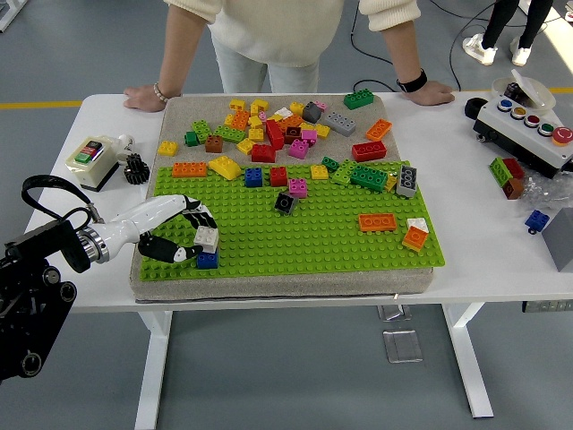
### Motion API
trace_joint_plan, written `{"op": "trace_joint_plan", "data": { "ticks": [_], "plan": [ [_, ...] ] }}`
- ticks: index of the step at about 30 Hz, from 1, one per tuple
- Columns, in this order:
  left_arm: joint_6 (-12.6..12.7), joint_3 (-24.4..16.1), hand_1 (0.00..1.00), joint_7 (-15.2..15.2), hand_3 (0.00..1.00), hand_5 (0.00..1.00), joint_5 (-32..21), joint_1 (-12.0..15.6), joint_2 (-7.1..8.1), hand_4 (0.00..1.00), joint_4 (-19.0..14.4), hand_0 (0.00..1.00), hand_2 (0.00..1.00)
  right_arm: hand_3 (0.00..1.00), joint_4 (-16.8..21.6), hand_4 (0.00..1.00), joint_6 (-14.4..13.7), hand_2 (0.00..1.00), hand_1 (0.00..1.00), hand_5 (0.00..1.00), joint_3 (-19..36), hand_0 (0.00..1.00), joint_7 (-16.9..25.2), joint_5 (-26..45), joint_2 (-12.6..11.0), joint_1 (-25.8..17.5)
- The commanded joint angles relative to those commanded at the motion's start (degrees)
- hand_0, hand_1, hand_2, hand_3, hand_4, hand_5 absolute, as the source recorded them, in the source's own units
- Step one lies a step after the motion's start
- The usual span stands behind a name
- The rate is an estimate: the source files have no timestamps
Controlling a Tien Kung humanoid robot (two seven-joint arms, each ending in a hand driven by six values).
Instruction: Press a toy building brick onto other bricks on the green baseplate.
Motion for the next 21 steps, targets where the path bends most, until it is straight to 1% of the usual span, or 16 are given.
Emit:
{"op": "trace_joint_plan", "data": {
  "ticks": [9,10,21],
  "plan": [
    [0.07,-0.16,0.605,0.03,0.562,0.002,0.00,-0.11,-0.04,0.620,0.17,0.662,0.581,0.591,0.00,0.916,0.01,0.707,0.656,0.498,-0.01,0.733,0.01,0.04,-0.02,-0.07],
    [0.06,-0.22,0.610,0.02,0.566,0.002,0.00,-0.12,-0.04,0.641,0.22,0.672,0.584,0.591,0.00,0.916,0.01,0.707,0.656,0.498,-0.01,0.732,0.01,0.04,-0.02,-0.07],
    [-0.20,-0.52,0.614,-0.09,0.568,0.002,0.00,-0.13,0.22,0.653,-0.19,0.676,0.586,0.591,0.00,0.916,-0.07,0.707,0.656,0.498,0.05,0.732,0.02,0.15,-0.01,-0.09]
  ]
}}
